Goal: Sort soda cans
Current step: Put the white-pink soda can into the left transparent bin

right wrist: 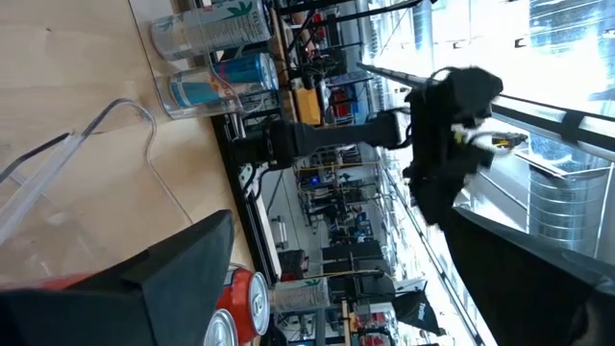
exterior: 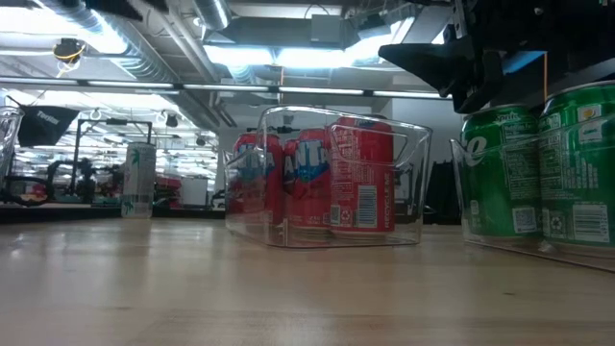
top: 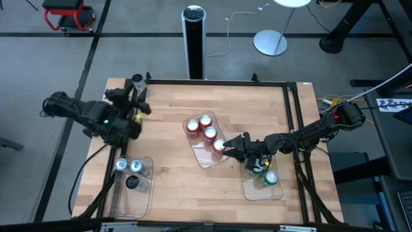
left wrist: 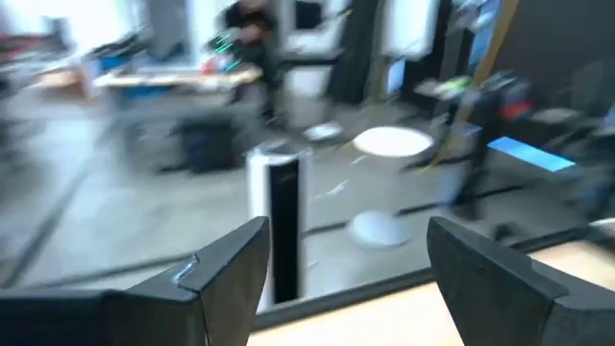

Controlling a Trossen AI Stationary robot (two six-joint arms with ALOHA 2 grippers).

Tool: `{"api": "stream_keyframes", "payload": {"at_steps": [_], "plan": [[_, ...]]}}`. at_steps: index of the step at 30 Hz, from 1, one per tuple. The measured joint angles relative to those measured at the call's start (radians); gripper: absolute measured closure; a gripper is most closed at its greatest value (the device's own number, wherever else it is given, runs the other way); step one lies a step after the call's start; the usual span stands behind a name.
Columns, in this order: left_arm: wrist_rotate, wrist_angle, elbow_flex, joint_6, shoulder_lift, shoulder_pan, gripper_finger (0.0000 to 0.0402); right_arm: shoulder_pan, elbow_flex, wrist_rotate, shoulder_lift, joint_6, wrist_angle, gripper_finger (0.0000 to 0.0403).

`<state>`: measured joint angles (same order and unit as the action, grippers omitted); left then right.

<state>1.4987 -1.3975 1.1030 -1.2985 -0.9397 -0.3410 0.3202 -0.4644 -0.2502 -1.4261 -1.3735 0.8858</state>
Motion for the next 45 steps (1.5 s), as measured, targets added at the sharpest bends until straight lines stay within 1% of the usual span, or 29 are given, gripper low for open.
{"api": "stream_keyframes", "payload": {"at_steps": [3, 6, 8, 11, 14, 17, 25, 29, 31, 35, 37, 39, 42, 45], "plan": [[-0.084, 0.000, 0.000, 0.007, -0.035, 0.133, 0.0133, 0.000, 0.000, 0.000, 0.000, 0.000, -0.003, 0.0027], [-0.158, -0.002, 0.000, 0.025, -0.067, 0.235, 0.0133, 0.000, 0.000, 0.000, 0.000, 0.000, -0.007, 0.0027], [-0.197, -0.004, -0.001, 0.101, -0.080, 0.275, 0.0133, 0.000, 0.000, 0.000, 0.000, 0.000, -0.007, 0.0027], [-0.206, -0.005, -0.002, 0.196, -0.081, 0.310, 0.0133, 0.000, 0.000, 0.000, 0.000, 0.000, -0.007, 0.0027], [-0.205, 0.001, -0.002, 0.216, -0.081, 0.328, 0.0130, 0.000, 0.000, 0.000, 0.000, 0.000, -0.007, 0.0027], [-0.209, 0.000, -0.002, 0.216, -0.081, 0.331, 0.0116, 0.000, 0.000, 0.000, 0.000, 0.000, -0.007, 0.0027], [-0.229, 0.001, -0.002, 0.231, -0.083, 0.330, 0.0036, 0.000, 0.000, 0.001, 0.000, 0.000, -0.007, 0.0027], [-0.255, 0.014, -0.002, 0.314, -0.093, 0.328, 0.0007, 0.000, 0.000, 0.001, 0.000, 0.004, -0.007, 0.0027], [-0.276, 0.030, -0.001, 0.328, -0.092, 0.328, 0.0004, 0.000, 0.000, 0.001, 0.000, 0.004, -0.007, 0.0027], [-0.279, 0.089, -0.001, 0.337, -0.092, 0.330, 0.0008, 0.000, 0.000, 0.001, 0.000, 0.004, -0.007, 0.0027], [-0.259, 0.112, -0.019, 0.323, -0.091, 0.330, 0.0008, 0.000, 0.000, 0.001, 0.000, 0.004, -0.007, 0.0027], [-0.268, 0.113, -0.048, 0.283, -0.092, 0.341, 0.0009, 0.000, 0.000, 0.001, 0.000, 0.004, -0.007, 0.0027], [-0.352, 0.116, -0.113, 0.200, -0.092, 0.368, 0.0009, 0.000, 0.000, 0.001, 0.000, 0.005, -0.007, 0.0027], [-0.418, 0.187, -0.193, 0.183, -0.092, 0.404, 0.0009, 0.000, 0.000, 0.001, 0.000, 0.004, -0.007, 0.0027]]}}
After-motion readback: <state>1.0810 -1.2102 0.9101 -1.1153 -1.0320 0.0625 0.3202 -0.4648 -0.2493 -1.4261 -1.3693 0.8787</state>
